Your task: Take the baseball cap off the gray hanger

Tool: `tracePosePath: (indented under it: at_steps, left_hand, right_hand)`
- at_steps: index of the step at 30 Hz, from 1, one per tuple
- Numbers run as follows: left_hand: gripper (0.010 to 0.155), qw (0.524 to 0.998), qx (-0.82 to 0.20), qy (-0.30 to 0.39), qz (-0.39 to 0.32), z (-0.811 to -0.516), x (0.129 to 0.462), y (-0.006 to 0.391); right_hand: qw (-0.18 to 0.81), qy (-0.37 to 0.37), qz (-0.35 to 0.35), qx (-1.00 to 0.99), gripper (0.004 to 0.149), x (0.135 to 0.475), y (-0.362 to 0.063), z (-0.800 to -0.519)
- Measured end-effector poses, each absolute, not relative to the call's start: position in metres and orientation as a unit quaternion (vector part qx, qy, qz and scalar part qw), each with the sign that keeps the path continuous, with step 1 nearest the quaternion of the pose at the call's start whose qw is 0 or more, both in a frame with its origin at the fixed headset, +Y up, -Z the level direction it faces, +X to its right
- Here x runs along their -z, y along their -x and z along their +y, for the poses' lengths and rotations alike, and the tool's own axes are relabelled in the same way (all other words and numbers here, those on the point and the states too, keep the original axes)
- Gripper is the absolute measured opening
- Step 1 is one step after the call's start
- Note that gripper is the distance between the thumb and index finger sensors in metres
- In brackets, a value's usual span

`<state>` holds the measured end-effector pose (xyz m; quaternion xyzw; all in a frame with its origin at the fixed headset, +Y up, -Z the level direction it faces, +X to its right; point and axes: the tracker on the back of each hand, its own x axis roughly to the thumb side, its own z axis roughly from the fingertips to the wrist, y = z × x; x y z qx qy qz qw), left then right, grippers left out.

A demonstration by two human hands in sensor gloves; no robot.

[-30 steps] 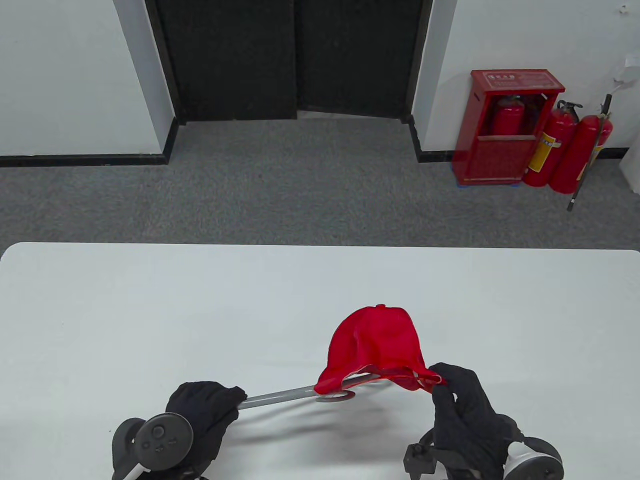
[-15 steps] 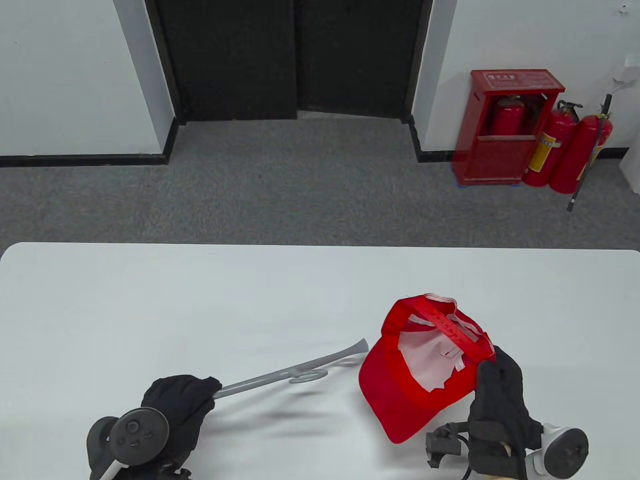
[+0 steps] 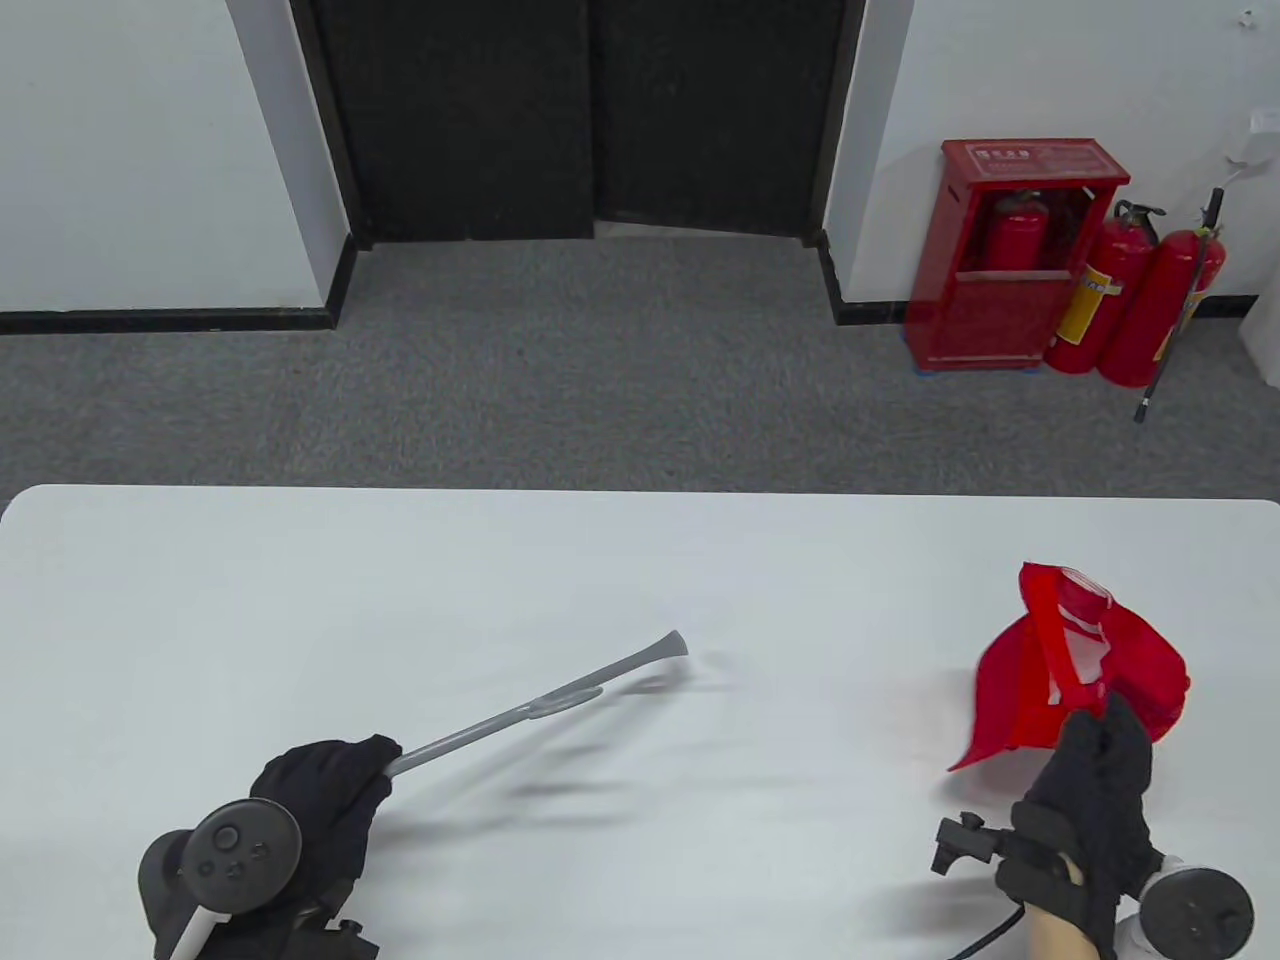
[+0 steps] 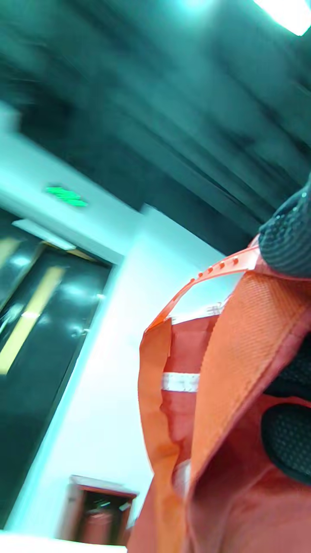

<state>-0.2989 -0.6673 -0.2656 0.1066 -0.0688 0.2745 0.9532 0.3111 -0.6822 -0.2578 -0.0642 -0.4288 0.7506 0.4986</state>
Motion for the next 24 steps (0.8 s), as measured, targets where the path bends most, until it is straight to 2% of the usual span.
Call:
tracePosePath:
  at_steps: [3, 8, 12, 17, 22, 24]
  left_hand:
    - [0.044, 0.954, -0.273, -0.107, -0.065, -0.669, 0.266, 0.301]
    - [0.044, 0.954, -0.272, -0.108, -0.06, -0.67, 0.266, 0.302]
    - [0.044, 0.955, -0.269, -0.114, -0.056, -0.669, 0.266, 0.303]
    - [0.044, 0.955, -0.265, -0.123, -0.05, -0.67, 0.267, 0.302]
    - [0.044, 0.96, -0.248, -0.124, -0.046, -0.675, 0.27, 0.302]
    - [0.044, 0.961, -0.244, -0.125, -0.044, -0.677, 0.272, 0.302]
  right_hand:
    - [0.378, 0.014, -0.345, -0.859, 0.038, 0.277, -0.28, -0.698]
    - [0.285, -0.05, -0.199, -0.936, 0.037, 0.299, -0.243, -0.731]
    - [0.263, -0.059, -0.151, -0.951, 0.037, 0.304, -0.23, -0.746]
    - [0.257, -0.037, -0.122, -0.958, 0.039, 0.307, -0.231, -0.751]
    - [0.265, -0.029, -0.023, -0.964, 0.046, 0.312, -0.228, -0.757]
    - [0.257, -0.038, -0.014, -0.965, 0.046, 0.313, -0.225, -0.755]
